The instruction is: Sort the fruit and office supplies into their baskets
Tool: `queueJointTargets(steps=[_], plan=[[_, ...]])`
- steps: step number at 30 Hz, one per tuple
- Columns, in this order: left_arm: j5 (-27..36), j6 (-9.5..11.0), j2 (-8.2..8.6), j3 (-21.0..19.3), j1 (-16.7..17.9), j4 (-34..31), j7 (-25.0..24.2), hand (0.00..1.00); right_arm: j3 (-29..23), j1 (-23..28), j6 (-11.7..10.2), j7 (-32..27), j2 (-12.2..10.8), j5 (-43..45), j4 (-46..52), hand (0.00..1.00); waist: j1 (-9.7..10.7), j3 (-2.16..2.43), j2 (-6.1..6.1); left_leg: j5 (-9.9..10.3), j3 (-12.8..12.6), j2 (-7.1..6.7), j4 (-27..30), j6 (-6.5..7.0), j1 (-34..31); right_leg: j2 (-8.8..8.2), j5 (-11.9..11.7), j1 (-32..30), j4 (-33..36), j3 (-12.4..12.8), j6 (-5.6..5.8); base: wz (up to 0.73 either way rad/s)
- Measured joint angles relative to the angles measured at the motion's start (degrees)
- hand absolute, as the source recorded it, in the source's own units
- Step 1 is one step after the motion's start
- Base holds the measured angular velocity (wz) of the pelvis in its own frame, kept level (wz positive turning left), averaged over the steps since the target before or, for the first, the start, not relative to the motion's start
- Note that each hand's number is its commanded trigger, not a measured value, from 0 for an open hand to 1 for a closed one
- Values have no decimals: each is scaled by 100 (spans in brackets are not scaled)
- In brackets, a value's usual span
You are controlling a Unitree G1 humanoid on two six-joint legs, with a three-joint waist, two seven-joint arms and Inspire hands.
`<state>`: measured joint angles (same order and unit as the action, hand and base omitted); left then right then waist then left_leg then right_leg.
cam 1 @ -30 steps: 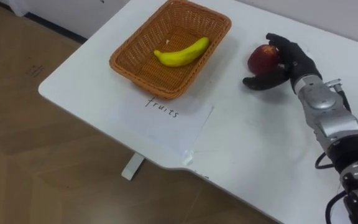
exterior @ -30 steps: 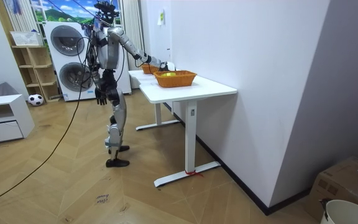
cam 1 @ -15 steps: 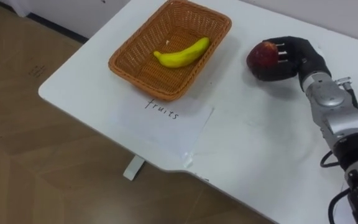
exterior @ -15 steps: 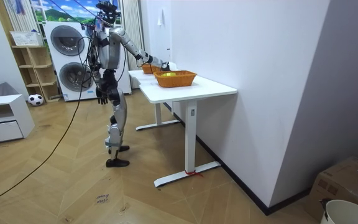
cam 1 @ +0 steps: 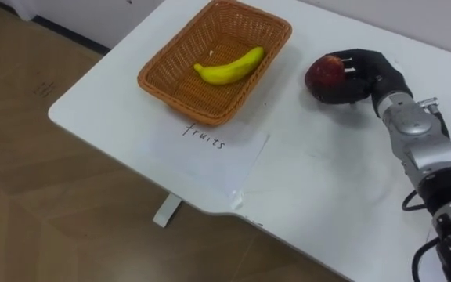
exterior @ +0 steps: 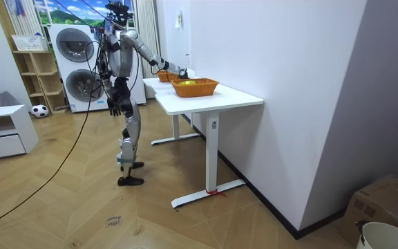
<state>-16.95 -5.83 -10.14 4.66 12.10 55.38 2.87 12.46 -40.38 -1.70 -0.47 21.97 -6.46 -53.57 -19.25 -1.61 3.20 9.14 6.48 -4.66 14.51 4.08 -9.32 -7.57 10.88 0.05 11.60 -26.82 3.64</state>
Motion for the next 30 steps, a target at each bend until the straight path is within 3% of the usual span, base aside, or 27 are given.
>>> queueJointTargets(steps=[7,14,22,30], plan=[[59,-27,-7,-8,-1,147,44,0,6,-5,186,156,0,-30,124,100,43,31,141,-1,21,-9,-2,2,95,-9,2,116,-2,-11,3,3],[54,-33,-5,-221,55,252,54,0,19,-4,260,202,-5,-101,651,100,59,20,268,-1,16,-2,-93,2,390,-6,4,371,-8,-1,7,0],[53,-134,-11,-449,323,1,6,0,20,-5,309,256,-7,-272,1615,100,104,44,295,2,35,-16,-93,3,583,10,3,609,-87,-10,7,1],[55,-139,-13,-462,398,-151,-84,0,35,-5,312,249,-7,-258,1698,100,164,70,240,2,83,-31,-59,2,622,9,3,689,-87,-36,7,3]])
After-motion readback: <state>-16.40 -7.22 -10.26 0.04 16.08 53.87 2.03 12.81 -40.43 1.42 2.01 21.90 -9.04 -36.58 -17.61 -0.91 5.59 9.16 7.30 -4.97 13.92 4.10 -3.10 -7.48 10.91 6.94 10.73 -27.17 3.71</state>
